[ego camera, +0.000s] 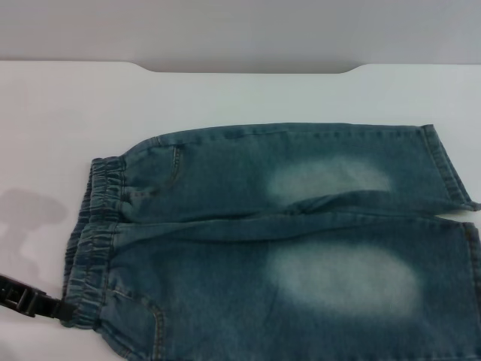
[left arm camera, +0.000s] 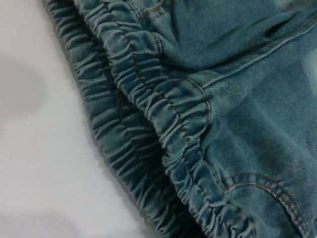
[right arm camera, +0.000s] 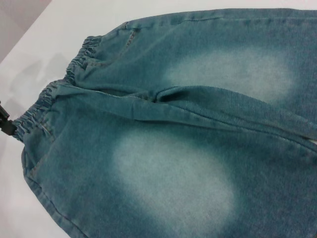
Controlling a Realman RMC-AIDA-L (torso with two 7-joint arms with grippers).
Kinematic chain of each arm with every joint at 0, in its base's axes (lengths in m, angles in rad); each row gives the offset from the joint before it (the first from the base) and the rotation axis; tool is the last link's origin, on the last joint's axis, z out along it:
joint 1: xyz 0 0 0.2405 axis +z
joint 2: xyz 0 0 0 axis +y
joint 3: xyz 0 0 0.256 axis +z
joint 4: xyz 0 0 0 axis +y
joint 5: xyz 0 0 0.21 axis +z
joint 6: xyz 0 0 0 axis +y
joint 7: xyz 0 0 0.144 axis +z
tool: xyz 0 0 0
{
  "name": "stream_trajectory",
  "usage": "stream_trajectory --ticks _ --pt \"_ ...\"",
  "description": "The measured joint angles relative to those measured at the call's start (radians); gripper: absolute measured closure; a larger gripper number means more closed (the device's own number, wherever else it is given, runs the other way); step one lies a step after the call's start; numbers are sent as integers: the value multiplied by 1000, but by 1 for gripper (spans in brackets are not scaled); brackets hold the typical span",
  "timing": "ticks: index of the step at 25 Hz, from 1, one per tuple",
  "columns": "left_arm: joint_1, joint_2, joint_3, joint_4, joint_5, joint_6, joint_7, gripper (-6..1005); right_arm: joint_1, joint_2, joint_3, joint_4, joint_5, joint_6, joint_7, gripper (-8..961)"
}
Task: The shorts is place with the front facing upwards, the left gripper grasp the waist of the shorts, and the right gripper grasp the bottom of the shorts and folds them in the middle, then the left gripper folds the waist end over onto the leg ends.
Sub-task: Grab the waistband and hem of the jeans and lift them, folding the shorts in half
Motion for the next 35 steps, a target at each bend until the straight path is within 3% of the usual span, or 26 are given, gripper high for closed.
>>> stream_trajectory --ticks 1,10,18,24,31,35 --pt "0 0 0 0 0 0 0 965 0 0 0 0 0 0 0 542" --pt "-2 1 -7 0 0 6 2 965 2 -2 -7 -1 -6 -4 12 543" --pt "-13 5 -9 8 -1 9 -5 965 7 -41 -111 -4 -71 -64 78 543" --pt "-24 3 -9 10 -3 15 -8 965 9 -23 -183 -2 -169 -60 75 543" --pt "-31 -1 -9 10 -4 15 -7 965 11 -21 -198 0 -176 -54 81 543" --pt "-31 -1 -9 10 -5 14 -6 965 17 -7 -211 1 -191 -37 86 543"
